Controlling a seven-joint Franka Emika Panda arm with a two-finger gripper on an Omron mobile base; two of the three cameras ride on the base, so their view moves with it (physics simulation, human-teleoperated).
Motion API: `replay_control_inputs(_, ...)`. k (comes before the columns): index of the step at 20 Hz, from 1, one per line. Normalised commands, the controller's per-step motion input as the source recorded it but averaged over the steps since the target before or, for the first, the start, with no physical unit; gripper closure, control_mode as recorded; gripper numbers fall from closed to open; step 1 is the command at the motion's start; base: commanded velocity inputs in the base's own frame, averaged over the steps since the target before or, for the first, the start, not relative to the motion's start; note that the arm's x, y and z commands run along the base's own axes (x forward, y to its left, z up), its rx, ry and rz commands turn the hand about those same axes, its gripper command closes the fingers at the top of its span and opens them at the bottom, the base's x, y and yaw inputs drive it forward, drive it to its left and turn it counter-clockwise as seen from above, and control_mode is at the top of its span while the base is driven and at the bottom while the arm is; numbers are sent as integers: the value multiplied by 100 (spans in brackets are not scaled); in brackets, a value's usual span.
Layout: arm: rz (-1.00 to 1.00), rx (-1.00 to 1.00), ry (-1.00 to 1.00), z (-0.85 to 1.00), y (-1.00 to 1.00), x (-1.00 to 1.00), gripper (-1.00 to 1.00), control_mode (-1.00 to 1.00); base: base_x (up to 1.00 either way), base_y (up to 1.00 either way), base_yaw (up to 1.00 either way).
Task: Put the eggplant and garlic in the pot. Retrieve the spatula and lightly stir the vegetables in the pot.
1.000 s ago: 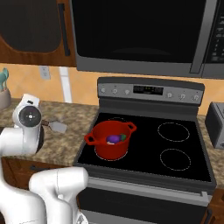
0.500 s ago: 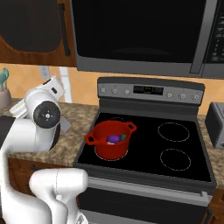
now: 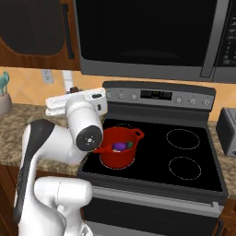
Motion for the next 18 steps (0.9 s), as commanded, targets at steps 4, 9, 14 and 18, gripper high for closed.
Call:
replay_control_inputs(4,-17,36,0,-14,-47,89,100,-100,0,0,0)
replay_control_inputs(9,-14,23,0,-30,-35,80,100,-100,0,0,0)
replay_control_inputs(14,-16,4,0,-51,-60,27,100,-100,0,0,0)
replay_control_inputs(18,-16,0,5,-23,-50,0,100,-100,0,0,0)
